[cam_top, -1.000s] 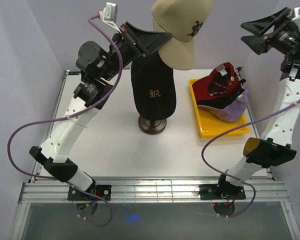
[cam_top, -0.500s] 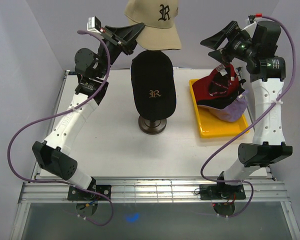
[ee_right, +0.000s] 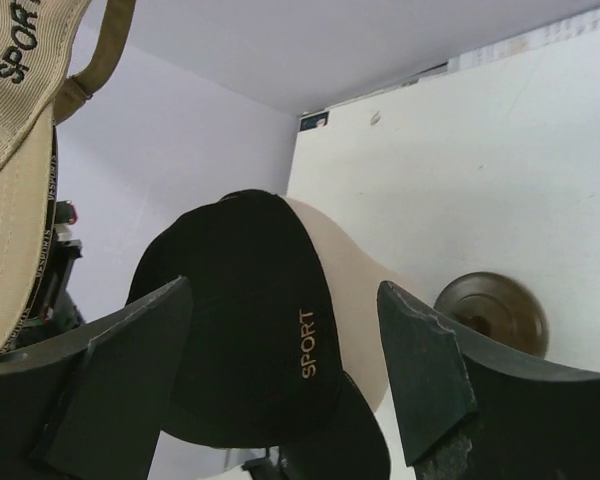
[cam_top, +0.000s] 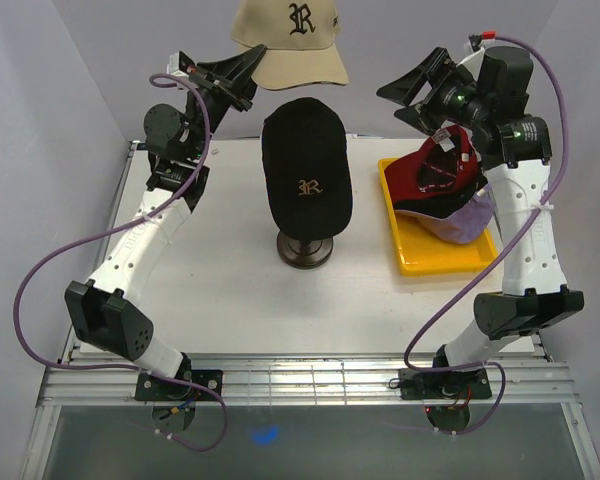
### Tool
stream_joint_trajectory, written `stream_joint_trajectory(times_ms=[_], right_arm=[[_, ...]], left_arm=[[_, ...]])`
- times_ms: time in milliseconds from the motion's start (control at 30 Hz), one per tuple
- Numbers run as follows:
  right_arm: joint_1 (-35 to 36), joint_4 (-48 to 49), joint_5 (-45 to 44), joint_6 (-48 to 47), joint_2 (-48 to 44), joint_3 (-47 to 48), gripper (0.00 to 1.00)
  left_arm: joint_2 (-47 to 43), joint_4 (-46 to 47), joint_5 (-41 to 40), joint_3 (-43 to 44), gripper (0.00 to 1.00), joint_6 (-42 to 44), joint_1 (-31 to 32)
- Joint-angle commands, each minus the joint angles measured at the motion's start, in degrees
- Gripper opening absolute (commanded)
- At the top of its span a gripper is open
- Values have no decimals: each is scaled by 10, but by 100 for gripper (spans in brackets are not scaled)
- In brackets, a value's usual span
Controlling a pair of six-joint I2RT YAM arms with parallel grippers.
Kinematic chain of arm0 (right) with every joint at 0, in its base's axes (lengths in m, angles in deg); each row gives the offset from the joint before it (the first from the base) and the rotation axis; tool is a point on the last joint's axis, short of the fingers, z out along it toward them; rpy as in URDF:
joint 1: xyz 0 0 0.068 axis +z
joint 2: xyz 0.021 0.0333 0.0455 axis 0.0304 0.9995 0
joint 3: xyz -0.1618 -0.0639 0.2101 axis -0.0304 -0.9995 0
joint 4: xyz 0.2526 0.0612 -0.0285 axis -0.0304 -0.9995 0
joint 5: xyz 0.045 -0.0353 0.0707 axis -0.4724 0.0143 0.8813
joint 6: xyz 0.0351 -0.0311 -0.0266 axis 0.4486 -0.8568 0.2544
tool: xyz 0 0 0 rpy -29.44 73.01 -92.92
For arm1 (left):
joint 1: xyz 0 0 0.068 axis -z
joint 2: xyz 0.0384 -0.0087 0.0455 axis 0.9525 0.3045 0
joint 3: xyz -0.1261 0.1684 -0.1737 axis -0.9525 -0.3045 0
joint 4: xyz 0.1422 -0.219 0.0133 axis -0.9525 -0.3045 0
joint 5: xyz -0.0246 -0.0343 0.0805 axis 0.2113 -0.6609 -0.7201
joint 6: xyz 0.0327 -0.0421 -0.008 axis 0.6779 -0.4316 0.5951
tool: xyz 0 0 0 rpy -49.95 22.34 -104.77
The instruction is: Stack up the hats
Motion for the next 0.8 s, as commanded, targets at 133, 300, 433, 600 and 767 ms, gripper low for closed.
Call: stream_joint_trajectory(times_ms=[133, 300, 433, 600, 767], right_arm=[[9, 207, 112, 176, -80, -86, 80], [11, 332, 129, 292, -116, -151, 80], [30, 368, 127, 324, -122, -179, 81], [71, 381, 104, 329, -127, -209, 81], [95, 394, 82, 332, -130, -230, 81]], left_arm=[[-31, 75, 15, -40, 0, -41, -1], [-29, 132, 30, -69, 0, -54, -1], [-28, 139, 39, -70, 0, -49, -1], [-20, 155, 56, -67, 0, -52, 0], [-26, 166, 64, -81, 0, -50, 1]])
